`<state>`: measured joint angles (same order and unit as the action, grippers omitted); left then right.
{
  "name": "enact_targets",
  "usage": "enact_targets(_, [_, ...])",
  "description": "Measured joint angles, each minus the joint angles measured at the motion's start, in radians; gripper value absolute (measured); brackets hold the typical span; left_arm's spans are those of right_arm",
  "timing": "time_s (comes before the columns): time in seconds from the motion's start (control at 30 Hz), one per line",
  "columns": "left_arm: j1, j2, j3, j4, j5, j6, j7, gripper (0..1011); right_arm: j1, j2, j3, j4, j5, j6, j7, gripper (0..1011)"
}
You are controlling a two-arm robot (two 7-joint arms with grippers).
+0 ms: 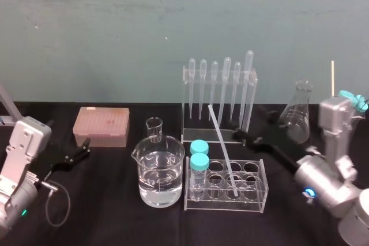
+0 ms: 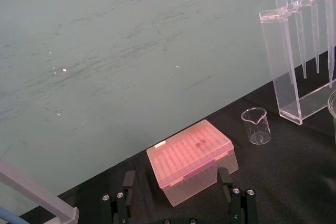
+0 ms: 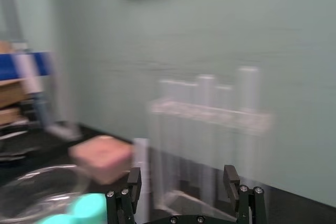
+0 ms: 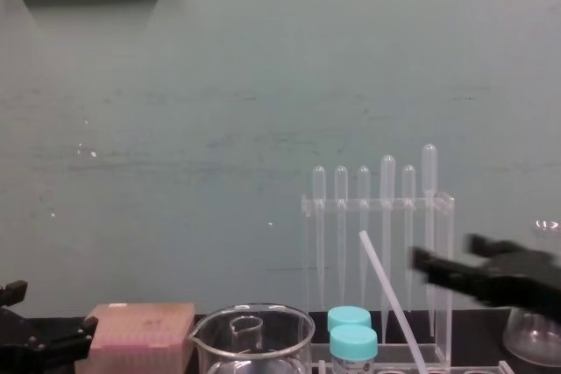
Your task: Pick up the stirring rod with one hand, then place it down.
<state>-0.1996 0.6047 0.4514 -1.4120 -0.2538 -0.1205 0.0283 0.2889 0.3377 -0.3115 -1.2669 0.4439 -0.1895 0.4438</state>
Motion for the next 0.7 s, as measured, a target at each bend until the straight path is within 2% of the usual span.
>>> enact_targets(0.03, [0.000, 0.000, 0.000, 0.000, 0.000, 0.000, 0.000, 1000, -0.022, 0.003, 0.028, -0.017, -0.015, 0.005, -0.060, 1003])
enact_targets(0.07, [0.000, 0.000, 0.000, 0.000, 0.000, 0.000, 0.000, 1000, -0.022, 0.003, 0.028, -0.017, -0.015, 0.005, -0.060, 1003])
enact_targets(0.17, [0.000, 0.000, 0.000, 0.000, 0.000, 0.000, 0.000, 1000, -0.077, 0.006, 0.096, -0.043, -0.089, 0.030, -0.255, 1003])
enact_targets(0.23, [0.000, 0.000, 0.000, 0.000, 0.000, 0.000, 0.000, 1000, -0.101, 0.003, 0.122, -0.040, -0.134, 0.057, -0.358, 1003])
enact_targets(0.3, [0.000, 0.000, 0.000, 0.000, 0.000, 0.000, 0.000, 1000, -0.111, -0.002, 0.137, -0.022, -0.164, 0.087, -0.419, 1003])
enact_targets(0.53, [0.000, 0.000, 0.000, 0.000, 0.000, 0.000, 0.000, 1000, -0.107, -0.020, 0.146, 0.028, -0.192, 0.118, -0.450, 1003])
enact_targets(0.7, [0.000, 0.000, 0.000, 0.000, 0.000, 0.000, 0.000, 1000, -0.106, -0.020, 0.146, 0.030, -0.193, 0.120, -0.450, 1003])
